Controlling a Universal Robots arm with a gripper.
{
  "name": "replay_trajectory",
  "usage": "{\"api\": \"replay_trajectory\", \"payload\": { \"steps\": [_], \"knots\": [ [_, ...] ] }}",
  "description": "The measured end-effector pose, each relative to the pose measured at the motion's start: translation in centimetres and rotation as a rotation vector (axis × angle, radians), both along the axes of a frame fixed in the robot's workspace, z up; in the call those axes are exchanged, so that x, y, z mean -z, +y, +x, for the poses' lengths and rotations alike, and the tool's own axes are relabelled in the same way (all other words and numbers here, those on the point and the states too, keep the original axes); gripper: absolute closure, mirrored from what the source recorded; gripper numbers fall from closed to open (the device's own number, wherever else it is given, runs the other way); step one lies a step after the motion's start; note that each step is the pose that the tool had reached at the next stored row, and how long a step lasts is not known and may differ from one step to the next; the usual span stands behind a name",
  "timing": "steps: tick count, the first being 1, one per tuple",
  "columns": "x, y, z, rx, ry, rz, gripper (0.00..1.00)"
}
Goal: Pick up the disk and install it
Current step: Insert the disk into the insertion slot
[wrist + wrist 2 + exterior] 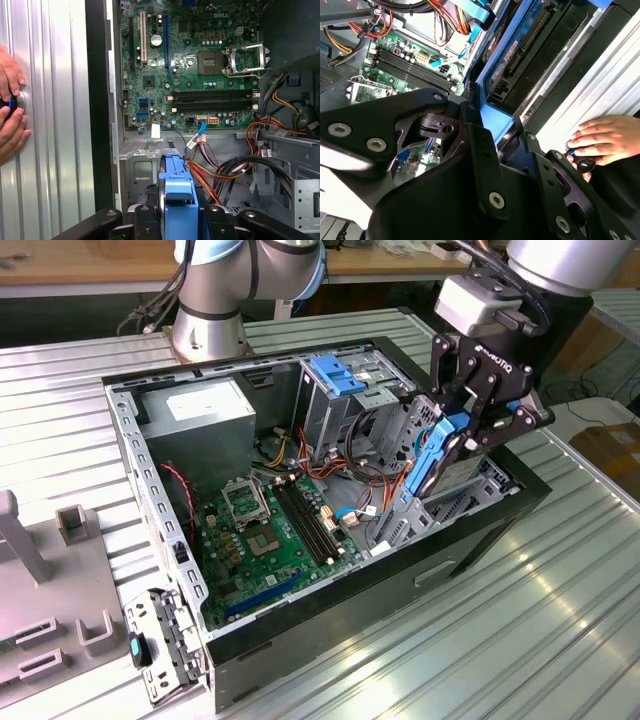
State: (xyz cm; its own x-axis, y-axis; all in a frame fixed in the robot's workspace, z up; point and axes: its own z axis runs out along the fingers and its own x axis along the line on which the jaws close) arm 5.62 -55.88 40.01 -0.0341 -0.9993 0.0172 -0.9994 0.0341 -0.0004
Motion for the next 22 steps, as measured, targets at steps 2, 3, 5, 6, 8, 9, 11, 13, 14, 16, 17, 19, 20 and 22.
{"api": "replay_trajectory", "payload": {
  "steps": [2,3,5,6,8,9,11,13,14,16,17,19,20,22],
  "knots": [
    [0.42,-0.03,0.01,0.000,0.0000,0.0003,0.63],
    [0.52,-0.04,0.02,0.000,0.0001,0.0000,0.63],
    [0.54,-0.04,0.02,0.000,0.0001,0.0002,0.63],
    [0.56,-0.03,0.02,0.000,0.0000,0.0005,0.63],
    [0.57,-0.03,0.02,0.000,0.0001,0.0004,0.56],
    [0.58,-0.04,0.02,0.000,0.0001,0.0003,0.56],
    [0.62,-0.03,0.34,0.000,0.0000,0.0003,0.57],
    [0.68,-0.04,1.12,0.000,0.0000,0.0003,0.82],
    [0.72,-0.04,1.67,0.000,0.0000,0.0002,0.82],
    [1.00,-0.03,3.59,0.000,0.0000,0.0004,0.89],
    [1.16,-0.04,4.53,0.000,0.0000,0.0002,0.89],
    [1.35,-0.03,5.37,0.000,0.0000,0.0005,0.89],
    [1.34,-0.03,5.38,0.000,0.0001,0.0001,0.89],
    [1.36,-0.04,5.41,0.000,0.0000,0.0003,0.89]
  ]
}}
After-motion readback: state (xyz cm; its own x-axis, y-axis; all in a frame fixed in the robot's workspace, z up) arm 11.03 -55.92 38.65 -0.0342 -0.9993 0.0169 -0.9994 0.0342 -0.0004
